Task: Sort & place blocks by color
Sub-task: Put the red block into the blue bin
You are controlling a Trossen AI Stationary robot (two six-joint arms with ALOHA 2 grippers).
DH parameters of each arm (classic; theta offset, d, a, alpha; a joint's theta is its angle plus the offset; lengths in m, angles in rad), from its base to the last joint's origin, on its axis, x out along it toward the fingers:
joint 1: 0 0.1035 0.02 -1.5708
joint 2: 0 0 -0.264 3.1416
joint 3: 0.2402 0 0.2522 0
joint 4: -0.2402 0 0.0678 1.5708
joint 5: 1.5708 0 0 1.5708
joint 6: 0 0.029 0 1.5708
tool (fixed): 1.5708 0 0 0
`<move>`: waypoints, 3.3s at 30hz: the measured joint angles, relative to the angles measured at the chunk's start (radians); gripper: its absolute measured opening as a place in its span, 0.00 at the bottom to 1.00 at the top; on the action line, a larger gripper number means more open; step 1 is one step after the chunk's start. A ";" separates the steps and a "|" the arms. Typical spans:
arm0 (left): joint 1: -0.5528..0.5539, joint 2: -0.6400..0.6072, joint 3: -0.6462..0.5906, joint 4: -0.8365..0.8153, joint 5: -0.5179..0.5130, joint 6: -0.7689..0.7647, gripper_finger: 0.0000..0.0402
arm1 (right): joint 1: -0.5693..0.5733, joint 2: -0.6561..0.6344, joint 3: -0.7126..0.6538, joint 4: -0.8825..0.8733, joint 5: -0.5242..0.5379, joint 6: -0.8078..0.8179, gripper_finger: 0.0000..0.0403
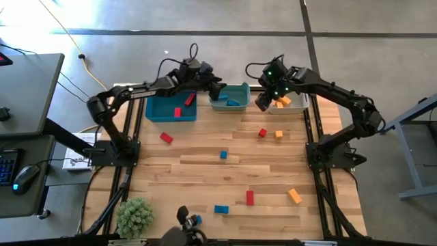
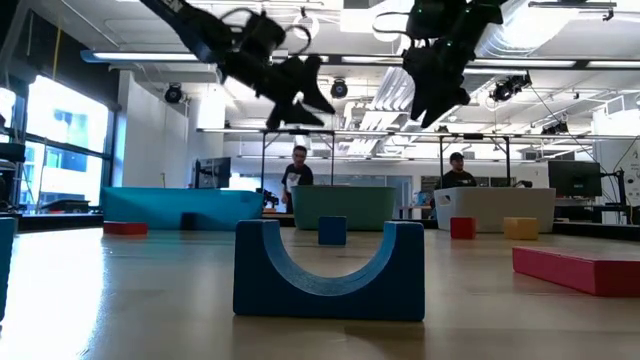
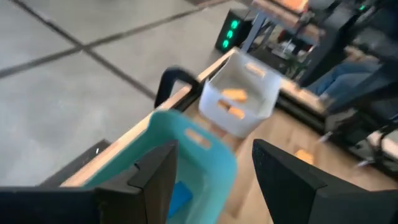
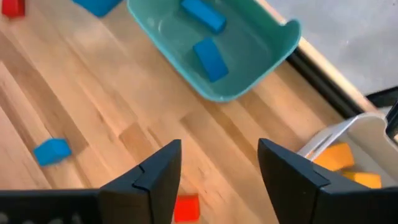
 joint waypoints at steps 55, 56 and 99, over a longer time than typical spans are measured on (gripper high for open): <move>-0.088 -0.223 -0.001 -0.185 -0.121 0.027 0.49 | 0.257 0.016 -0.593 0.381 0.138 0.036 0.51; -0.088 -0.223 -0.001 -0.185 -0.121 0.027 0.49 | 0.257 0.016 -0.596 0.384 0.142 0.037 0.51; -0.088 -0.223 -0.001 -0.185 -0.132 0.027 0.49 | 0.254 0.109 -0.595 0.444 0.099 0.118 0.27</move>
